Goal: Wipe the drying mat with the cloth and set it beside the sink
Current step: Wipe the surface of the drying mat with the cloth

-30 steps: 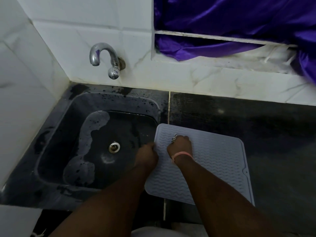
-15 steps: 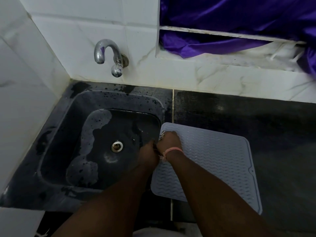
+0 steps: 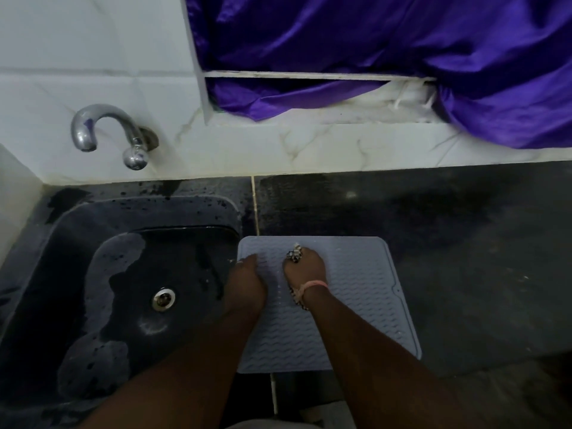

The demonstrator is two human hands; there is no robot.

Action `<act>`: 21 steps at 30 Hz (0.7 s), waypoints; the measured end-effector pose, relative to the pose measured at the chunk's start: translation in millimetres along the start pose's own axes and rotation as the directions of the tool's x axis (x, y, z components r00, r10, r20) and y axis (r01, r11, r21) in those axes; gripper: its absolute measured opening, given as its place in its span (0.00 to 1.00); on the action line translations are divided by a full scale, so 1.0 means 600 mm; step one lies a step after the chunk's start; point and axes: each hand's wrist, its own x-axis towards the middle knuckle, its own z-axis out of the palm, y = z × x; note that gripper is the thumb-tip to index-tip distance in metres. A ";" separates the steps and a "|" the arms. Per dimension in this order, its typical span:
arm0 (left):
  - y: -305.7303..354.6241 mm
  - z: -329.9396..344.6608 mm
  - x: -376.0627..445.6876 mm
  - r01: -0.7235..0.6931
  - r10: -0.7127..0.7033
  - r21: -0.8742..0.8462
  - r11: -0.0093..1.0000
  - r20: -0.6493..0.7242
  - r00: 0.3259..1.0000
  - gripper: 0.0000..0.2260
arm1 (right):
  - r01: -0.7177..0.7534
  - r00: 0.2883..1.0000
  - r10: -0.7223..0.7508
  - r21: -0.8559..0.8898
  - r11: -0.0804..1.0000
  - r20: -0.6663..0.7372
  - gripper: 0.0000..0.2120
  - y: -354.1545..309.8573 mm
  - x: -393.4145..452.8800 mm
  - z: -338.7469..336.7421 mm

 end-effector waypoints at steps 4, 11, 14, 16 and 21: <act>0.016 0.049 0.001 -0.161 0.155 0.068 0.985 0.086 0.984 0.13 | -0.093 0.990 0.094 0.012 0.996 -0.102 0.11 0.080 -0.002 -0.058; 0.056 0.100 -0.013 -0.239 0.212 0.148 0.960 0.178 0.961 0.18 | -0.245 0.923 0.277 0.146 0.958 -0.267 0.09 0.206 -0.002 -0.139; 0.050 0.111 -0.016 -0.278 0.237 0.244 0.929 0.184 0.954 0.18 | -0.282 0.918 0.296 0.089 0.955 -0.264 0.10 0.244 0.005 -0.172; 0.040 0.116 -0.018 -0.291 0.245 0.294 0.910 0.182 0.952 0.18 | -0.287 0.922 0.290 0.048 0.957 -0.256 0.11 0.262 0.014 -0.185; 0.026 0.117 -0.029 -0.349 0.291 0.335 0.875 0.211 0.933 0.20 | -0.263 0.916 0.264 0.047 0.964 -0.302 0.10 0.282 0.015 -0.191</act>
